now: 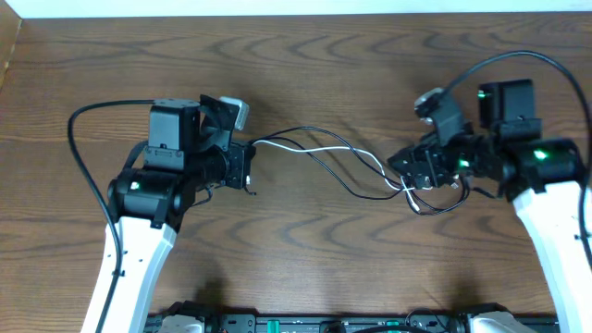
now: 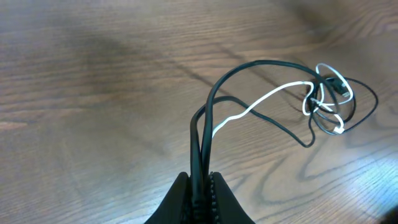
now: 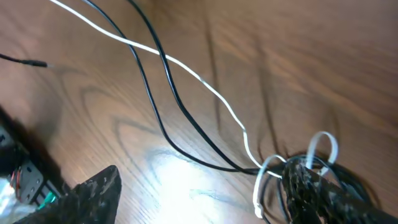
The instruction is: Untangle cables
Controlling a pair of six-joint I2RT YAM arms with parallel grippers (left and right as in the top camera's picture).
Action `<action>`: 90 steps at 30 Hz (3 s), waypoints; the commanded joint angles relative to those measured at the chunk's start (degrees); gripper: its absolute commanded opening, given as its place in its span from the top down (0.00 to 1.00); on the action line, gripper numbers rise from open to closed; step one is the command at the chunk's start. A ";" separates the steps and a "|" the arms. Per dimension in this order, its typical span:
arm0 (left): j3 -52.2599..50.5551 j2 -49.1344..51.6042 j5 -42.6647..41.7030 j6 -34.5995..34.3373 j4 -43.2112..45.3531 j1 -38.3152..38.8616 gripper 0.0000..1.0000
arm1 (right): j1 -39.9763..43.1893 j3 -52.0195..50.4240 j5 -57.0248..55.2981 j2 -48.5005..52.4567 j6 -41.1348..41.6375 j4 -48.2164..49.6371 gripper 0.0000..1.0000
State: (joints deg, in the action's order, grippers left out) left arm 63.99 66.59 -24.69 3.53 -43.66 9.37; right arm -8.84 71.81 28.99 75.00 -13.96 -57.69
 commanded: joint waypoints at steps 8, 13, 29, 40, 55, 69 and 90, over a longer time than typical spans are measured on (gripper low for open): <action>-0.39 -3.87 -1.70 0.96 -1.40 0.11 0.92 | -7.54 -0.48 1.62 10.27 -1.97 4.83 0.25; -0.39 -4.92 -1.84 0.96 -2.69 0.11 0.92 | -10.27 -0.48 1.55 13.60 -1.95 7.98 0.25; -0.39 -6.86 -1.84 0.98 -3.67 0.11 0.93 | -12.26 -0.48 1.38 17.16 -1.92 10.45 0.88; -0.39 -6.73 -1.84 0.98 -4.11 0.09 0.66 | -12.15 -0.42 1.38 14.32 2.82 13.88 0.99; -1.75 -5.07 -3.39 1.07 -4.00 0.11 0.57 | -12.13 -0.13 -17.31 -0.15 14.84 18.53 0.99; -4.15 4.44 -7.69 2.05 -1.90 0.76 0.56 | -12.09 -0.13 -28.48 -4.94 17.11 17.64 0.99; -4.17 22.43 -7.65 -3.48 13.09 15.41 0.52 | -9.01 -0.13 -29.33 -4.94 19.58 16.76 0.99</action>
State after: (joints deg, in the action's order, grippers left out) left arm 60.23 87.07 -31.62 1.56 -31.62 23.18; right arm -18.98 71.53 0.69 70.74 3.49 -40.86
